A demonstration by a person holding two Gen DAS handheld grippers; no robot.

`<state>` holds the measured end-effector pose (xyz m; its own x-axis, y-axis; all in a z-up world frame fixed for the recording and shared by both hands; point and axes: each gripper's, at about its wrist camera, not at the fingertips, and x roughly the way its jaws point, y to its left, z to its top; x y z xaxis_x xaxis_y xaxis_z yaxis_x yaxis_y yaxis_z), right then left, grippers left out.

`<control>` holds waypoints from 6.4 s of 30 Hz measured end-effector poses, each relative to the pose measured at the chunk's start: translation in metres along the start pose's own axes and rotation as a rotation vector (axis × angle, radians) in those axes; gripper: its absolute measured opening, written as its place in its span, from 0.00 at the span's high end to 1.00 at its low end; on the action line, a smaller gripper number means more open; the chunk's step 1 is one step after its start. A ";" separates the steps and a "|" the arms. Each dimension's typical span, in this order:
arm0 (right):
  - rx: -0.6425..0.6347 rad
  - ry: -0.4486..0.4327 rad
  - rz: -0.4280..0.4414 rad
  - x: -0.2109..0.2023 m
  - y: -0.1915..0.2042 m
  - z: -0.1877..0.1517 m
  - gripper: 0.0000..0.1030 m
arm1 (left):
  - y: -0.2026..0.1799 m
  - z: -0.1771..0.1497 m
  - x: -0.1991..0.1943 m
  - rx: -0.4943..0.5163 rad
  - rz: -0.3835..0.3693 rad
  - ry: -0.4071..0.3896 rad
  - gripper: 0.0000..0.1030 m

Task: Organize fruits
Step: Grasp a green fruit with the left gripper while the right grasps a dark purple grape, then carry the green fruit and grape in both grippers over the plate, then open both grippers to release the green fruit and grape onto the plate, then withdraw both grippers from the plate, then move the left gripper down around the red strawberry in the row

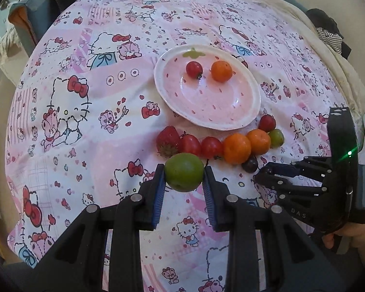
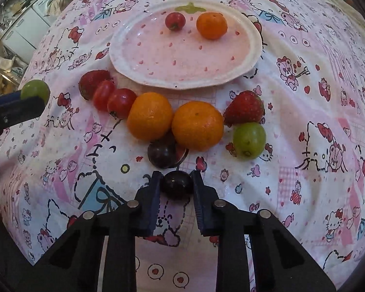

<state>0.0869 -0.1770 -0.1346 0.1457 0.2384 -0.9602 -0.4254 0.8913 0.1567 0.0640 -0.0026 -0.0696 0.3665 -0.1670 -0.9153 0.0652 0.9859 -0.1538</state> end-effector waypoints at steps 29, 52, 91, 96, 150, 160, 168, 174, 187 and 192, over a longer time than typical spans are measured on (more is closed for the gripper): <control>0.202 -0.341 0.221 -0.095 -0.035 0.036 0.75 | 0.016 0.021 -0.020 -0.004 0.135 -0.148 0.74; 0.219 -0.432 0.227 -0.091 -0.076 0.111 0.75 | -0.014 0.135 0.025 0.080 0.126 -0.206 0.74; 0.306 -0.141 0.137 0.020 -0.096 0.136 0.73 | -0.011 0.132 0.117 0.160 0.168 -0.048 0.73; 0.311 -0.130 0.134 0.022 -0.096 0.136 0.72 | -0.012 0.132 0.119 0.161 0.163 -0.040 0.67; 0.352 -0.628 0.041 -0.151 -0.089 0.048 0.07 | 0.014 0.083 -0.051 -0.014 0.104 -0.347 0.25; 0.317 -0.533 0.062 -0.144 -0.065 0.013 0.07 | 0.022 0.049 -0.061 -0.040 0.082 -0.323 0.25; 0.343 -0.436 0.058 -0.120 -0.060 -0.001 0.07 | 0.035 0.034 -0.045 -0.091 0.132 -0.213 0.25; 0.440 -0.344 0.028 -0.099 -0.077 -0.006 0.07 | 0.038 0.026 -0.029 -0.093 0.154 -0.133 0.25; 0.543 -0.247 0.073 -0.074 -0.094 -0.003 0.07 | 0.028 0.027 0.042 -0.087 0.089 0.042 0.31; 0.540 -0.238 0.103 -0.070 -0.094 0.002 0.07 | 0.027 0.029 0.069 -0.107 0.014 0.092 0.42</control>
<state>0.1188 -0.2763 -0.0819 0.3502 0.3581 -0.8655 0.0574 0.9141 0.4014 0.1182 0.0124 -0.1258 0.2795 -0.1573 -0.9472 -0.0403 0.9837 -0.1753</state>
